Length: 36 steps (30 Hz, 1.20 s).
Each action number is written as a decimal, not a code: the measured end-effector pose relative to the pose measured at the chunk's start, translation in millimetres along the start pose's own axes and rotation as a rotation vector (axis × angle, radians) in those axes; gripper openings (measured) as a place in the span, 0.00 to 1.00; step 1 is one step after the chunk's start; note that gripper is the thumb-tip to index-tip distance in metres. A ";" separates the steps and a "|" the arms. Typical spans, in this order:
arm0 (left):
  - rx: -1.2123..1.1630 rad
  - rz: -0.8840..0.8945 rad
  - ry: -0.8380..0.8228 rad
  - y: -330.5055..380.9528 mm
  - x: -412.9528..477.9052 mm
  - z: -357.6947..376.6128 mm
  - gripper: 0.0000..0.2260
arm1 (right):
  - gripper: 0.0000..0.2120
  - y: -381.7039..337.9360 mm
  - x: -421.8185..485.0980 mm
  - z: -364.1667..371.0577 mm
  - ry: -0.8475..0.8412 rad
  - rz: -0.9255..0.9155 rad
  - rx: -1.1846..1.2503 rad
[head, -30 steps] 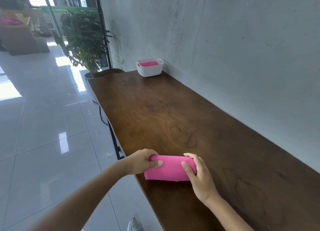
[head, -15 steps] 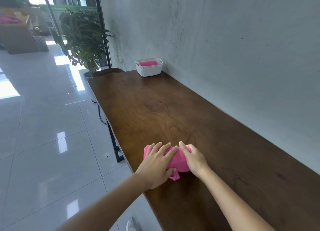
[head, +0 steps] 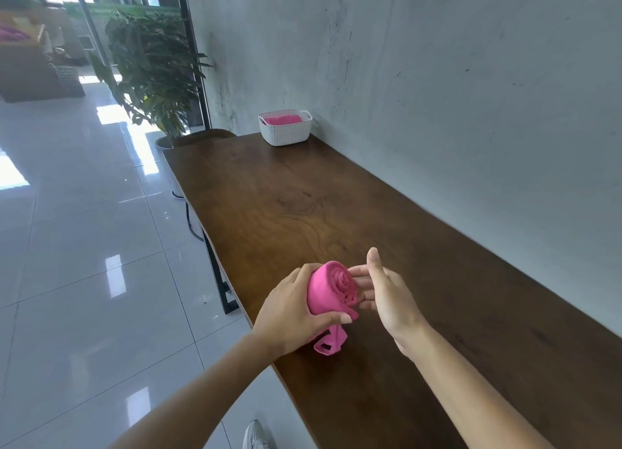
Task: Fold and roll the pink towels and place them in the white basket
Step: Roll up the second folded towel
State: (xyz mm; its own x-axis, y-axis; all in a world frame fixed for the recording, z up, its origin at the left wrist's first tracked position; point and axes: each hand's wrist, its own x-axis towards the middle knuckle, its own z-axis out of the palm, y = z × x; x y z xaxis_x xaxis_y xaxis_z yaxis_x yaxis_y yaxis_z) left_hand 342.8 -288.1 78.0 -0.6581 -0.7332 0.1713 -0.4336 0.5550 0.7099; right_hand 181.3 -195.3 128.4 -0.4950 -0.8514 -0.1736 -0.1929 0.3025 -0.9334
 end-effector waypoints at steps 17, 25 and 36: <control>-0.630 -0.123 0.400 6.5 -28.9 -16.8 0.29 | 0.17 1.8 -41.6 13.7 -0.260 -0.063 0.085; -0.599 -0.179 0.479 1.4 -28.2 -24.3 0.33 | 0.18 6.2 -54.7 30.0 -0.416 -0.003 0.118; -0.596 -0.207 0.522 -2.0 -29.2 -30.1 0.32 | 0.10 3.9 -61.5 26.0 -0.273 0.070 0.374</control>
State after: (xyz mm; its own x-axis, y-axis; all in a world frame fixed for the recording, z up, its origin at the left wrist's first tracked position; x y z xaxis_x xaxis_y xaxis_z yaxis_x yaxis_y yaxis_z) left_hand 381.4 -279.6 92.2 -0.1652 -0.9681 0.1883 -0.0180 0.1939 0.9809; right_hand 233.0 -152.9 127.2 -0.2451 -0.9313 -0.2694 0.1761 0.2305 -0.9570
